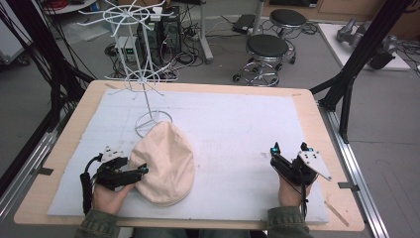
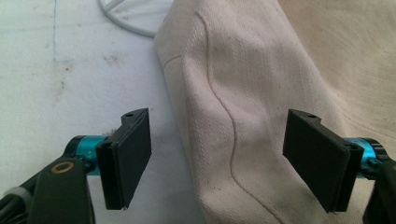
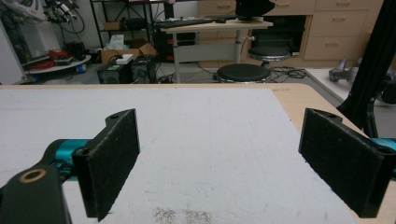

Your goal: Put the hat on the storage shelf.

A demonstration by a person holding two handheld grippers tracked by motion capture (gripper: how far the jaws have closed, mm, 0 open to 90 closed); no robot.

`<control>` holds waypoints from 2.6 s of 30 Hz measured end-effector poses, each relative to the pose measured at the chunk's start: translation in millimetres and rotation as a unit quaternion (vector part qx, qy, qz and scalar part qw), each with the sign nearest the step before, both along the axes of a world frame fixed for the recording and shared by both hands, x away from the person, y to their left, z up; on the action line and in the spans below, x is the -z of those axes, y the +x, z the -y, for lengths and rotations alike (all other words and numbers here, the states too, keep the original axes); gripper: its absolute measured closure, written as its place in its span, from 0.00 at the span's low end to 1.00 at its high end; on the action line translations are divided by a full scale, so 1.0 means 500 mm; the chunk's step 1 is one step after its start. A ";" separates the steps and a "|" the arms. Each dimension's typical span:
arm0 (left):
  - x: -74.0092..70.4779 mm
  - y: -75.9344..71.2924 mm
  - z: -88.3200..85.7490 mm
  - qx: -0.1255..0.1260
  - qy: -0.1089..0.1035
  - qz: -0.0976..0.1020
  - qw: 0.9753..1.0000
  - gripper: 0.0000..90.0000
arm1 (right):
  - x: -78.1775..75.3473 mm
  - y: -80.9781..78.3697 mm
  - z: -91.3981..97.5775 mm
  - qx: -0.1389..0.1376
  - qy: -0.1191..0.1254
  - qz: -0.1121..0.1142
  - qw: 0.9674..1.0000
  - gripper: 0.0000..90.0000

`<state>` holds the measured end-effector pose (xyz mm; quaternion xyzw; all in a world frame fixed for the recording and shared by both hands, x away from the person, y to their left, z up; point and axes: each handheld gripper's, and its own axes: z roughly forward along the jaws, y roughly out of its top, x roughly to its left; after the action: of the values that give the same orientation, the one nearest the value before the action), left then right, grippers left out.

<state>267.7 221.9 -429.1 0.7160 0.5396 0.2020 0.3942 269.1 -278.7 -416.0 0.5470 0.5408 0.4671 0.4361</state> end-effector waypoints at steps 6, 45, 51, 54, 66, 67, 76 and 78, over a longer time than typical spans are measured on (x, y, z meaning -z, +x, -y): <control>0.006 0.003 -0.001 -0.001 -0.009 -0.023 1.000 0.27 | 0.000 0.001 0.000 0.001 -0.001 -0.001 1.000 0.13; 0.012 0.013 0.017 0.045 0.001 -0.031 0.999 0.93 | 0.001 0.002 0.000 0.002 -0.004 -0.004 1.000 0.13; -0.001 0.006 0.013 0.078 -0.003 0.000 0.997 0.94 | 0.001 0.002 0.000 0.001 -0.004 -0.003 1.000 0.13; -0.007 0.005 0.007 0.103 -0.013 0.013 0.994 0.94 | 0.001 0.002 0.001 -0.001 -0.004 -0.004 1.000 0.13; -0.034 -0.017 0.010 0.131 -0.016 0.104 0.986 0.94 | 0.002 0.002 0.002 -0.001 -0.001 -0.005 1.000 0.13; -0.036 -0.020 0.011 0.134 -0.016 0.115 0.984 0.94 | 0.001 0.002 0.002 -0.001 -0.001 -0.005 1.000 0.13; -0.060 -0.051 0.021 0.156 0.004 0.222 0.963 0.94 | 0.001 0.002 0.002 -0.003 -0.002 -0.007 1.000 0.13; -0.064 -0.054 0.015 0.158 0.000 0.238 0.958 0.94 | 0.002 0.001 0.003 -0.002 -0.002 -0.007 1.000 0.13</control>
<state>240.5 214.5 -397.2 0.7229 0.3103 0.3020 0.5384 269.8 -280.1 -416.8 0.5481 0.5460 0.4632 0.4323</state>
